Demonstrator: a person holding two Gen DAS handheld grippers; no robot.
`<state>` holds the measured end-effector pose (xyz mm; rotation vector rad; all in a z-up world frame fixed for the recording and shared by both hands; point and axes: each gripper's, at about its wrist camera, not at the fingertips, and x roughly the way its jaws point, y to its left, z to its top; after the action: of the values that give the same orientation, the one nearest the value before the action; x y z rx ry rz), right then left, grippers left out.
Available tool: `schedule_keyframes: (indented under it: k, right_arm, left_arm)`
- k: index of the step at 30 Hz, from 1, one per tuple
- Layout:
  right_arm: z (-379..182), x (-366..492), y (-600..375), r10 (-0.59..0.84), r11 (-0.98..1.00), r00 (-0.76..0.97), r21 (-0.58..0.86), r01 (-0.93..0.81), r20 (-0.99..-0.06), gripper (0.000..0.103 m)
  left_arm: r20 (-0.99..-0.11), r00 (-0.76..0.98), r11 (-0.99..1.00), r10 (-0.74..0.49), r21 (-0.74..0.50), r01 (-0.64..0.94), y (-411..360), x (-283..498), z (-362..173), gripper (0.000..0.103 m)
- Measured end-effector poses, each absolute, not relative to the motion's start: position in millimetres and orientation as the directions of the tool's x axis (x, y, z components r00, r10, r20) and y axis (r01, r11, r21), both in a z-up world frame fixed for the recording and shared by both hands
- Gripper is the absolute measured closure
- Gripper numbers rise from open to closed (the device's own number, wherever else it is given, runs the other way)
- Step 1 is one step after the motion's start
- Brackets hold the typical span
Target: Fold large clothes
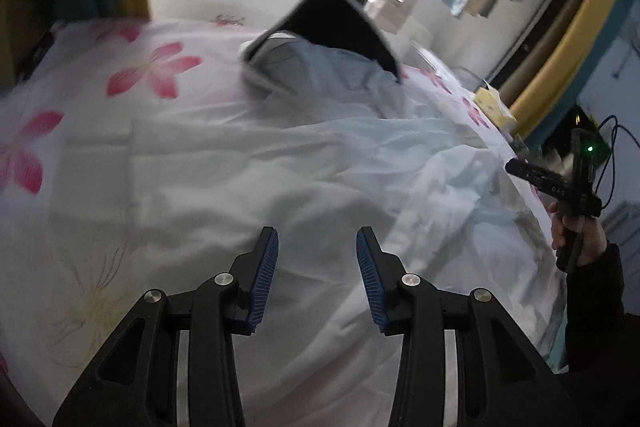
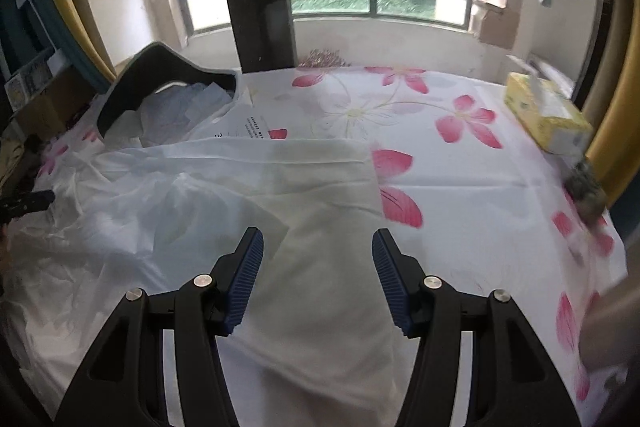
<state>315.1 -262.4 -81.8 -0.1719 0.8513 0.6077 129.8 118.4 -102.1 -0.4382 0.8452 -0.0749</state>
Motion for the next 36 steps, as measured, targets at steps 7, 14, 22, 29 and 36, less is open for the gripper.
schedule_keyframes:
  k: [7, 14, 22, 29, 36]
  right_arm:
    - [-102, 326, -230, 0.47, 0.739, 0.363, 0.134, -0.66, -0.805, 0.093]
    - [-66, 324, -198, 0.436, 0.664, 0.442, -0.051, -0.746, -0.784, 0.101]
    - [-7, 327, -180, 0.426, 0.655, 0.665, -0.299, -0.694, -0.614, 0.101]
    - [-59, 301, -205, 0.358, 0.641, 0.662, -0.342, -0.687, -0.658, 0.1]
    - [-89, 267, -251, 0.333, 0.698, 0.594, -0.233, -0.677, -0.732, 0.099]
  left_arm:
    - [-0.692, 0.673, 0.896, -0.261, -0.433, -0.098, 121, 127, -109, 0.06]
    - [-0.688, 0.68, 0.908, -0.255, -0.412, -0.077, 115, 133, -104, 0.06]
    - [-0.675, 0.688, 0.908, -0.267, -0.415, -0.055, 103, 129, -99, 0.06]
    - [-0.697, 0.647, 0.904, -0.309, -0.426, -0.027, 81, 128, -112, 0.06]
    - [-0.72, 0.611, 0.916, -0.329, -0.401, 0.02, 57, 129, -111, 0.06]
